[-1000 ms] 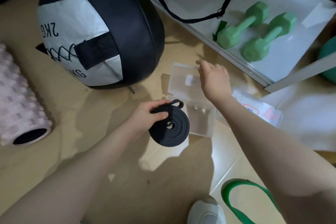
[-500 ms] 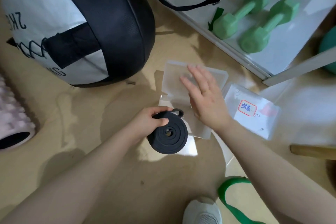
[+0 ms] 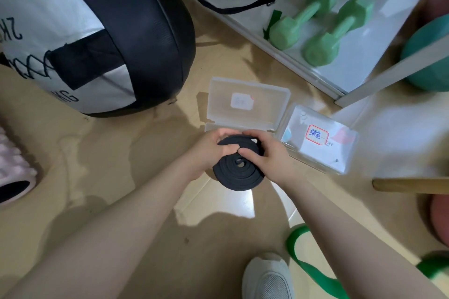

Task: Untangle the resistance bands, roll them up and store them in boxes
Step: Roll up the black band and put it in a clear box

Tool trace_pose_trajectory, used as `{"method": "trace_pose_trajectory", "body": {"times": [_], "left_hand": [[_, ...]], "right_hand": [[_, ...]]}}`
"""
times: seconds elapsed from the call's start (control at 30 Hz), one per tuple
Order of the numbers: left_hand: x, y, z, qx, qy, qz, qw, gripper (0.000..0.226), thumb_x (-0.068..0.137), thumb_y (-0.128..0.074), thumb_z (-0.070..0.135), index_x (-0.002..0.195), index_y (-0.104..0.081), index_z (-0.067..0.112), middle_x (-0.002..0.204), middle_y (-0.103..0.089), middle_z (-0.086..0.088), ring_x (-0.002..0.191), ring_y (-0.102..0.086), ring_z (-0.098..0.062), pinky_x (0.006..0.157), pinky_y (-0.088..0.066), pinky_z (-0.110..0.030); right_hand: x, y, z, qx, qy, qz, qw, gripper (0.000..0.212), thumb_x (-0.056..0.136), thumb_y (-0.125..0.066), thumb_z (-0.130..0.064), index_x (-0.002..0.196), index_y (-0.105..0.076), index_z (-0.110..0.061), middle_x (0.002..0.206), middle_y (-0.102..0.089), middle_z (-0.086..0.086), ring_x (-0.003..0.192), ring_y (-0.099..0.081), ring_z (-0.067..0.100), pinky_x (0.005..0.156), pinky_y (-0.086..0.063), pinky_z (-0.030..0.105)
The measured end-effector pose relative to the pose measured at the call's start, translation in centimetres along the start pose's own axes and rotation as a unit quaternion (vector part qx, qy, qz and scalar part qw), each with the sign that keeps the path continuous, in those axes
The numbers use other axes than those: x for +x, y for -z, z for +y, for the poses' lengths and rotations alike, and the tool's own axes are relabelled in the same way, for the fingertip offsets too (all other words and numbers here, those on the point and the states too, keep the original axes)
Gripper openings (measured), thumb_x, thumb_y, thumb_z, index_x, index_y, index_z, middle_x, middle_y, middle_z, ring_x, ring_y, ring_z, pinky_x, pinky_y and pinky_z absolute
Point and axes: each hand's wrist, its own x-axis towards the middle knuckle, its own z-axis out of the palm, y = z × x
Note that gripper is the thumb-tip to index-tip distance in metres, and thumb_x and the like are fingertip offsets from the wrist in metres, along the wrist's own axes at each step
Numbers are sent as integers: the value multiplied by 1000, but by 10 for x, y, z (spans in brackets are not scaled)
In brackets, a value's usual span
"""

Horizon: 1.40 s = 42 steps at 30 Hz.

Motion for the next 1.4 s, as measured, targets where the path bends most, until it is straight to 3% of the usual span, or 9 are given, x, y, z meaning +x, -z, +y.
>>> {"method": "trace_pose_trajectory", "body": {"times": [0.23,0.5,0.6,0.7,0.8,1.03,1.13,1.23,1.4], "left_hand": [[-8,4,-20,282,-194,140,929,36,87,-61,24,118,-51,10,112,-59,0,100,-53,-14,75,-31,-13],[-8,25,-37,520,-197,64,829,71,67,-58,64,111,-56,9,120,-57,-1,108,-54,-26,92,-31,-27],[-8,24,-34,538,-212,48,814,64,66,-61,60,92,-62,2,100,-65,-10,87,-64,-34,82,-47,-35],[-7,18,-31,552,-219,34,804,60,76,-67,44,115,-55,-1,128,-52,-15,114,-52,-36,96,-41,-38],[-5,14,-34,550,-160,11,820,58,89,-50,44,133,-36,8,149,-25,-2,131,-33,-23,102,-31,-31],[-5,15,-41,540,-206,22,815,36,95,-45,32,113,-51,1,131,-48,-4,106,-54,-26,87,-42,-35],[0,16,-47,558,-222,0,799,48,89,-30,39,93,-59,0,100,-61,-13,63,-62,-32,51,-53,-40],[1,20,-53,579,-259,18,773,41,89,-30,36,89,-56,4,89,-61,-10,47,-57,-30,38,-48,-36],[0,16,-37,617,-225,10,754,33,100,-33,30,117,-46,5,126,-46,-2,88,-58,-35,74,-47,-39]], "right_hand": [[8,-23,5,-27,-64,145,987,28,84,-65,-24,107,-63,-8,99,-66,2,90,-59,15,73,-40,20],[13,-30,13,-31,-112,206,972,30,87,-63,-21,109,-59,-1,104,-63,11,92,-54,20,65,-27,14],[14,-33,14,-31,-118,208,970,31,88,-61,-22,111,-57,-1,106,-64,10,99,-56,23,67,-28,14],[15,-37,15,-39,-132,206,969,33,91,-56,-24,115,-53,-3,113,-61,10,105,-54,25,74,-31,19],[15,-39,13,-69,-138,161,975,36,94,-49,-26,120,-46,-3,123,-52,13,112,-49,25,75,-28,18],[9,-16,7,-80,-143,-10,986,72,77,-69,-43,131,-36,-10,128,-38,5,122,-39,16,90,-29,19],[13,-11,7,-68,-155,-68,983,95,60,-83,-42,134,-32,-12,125,-34,0,120,-35,11,94,-31,20],[16,-7,9,-131,-142,-122,974,96,56,-86,-41,130,-33,-13,122,-37,3,117,-36,13,92,-35,24],[19,2,4,-239,-145,-173,944,77,69,-73,-47,125,-34,-11,114,-41,5,94,-47,20,76,-39,29]]}}
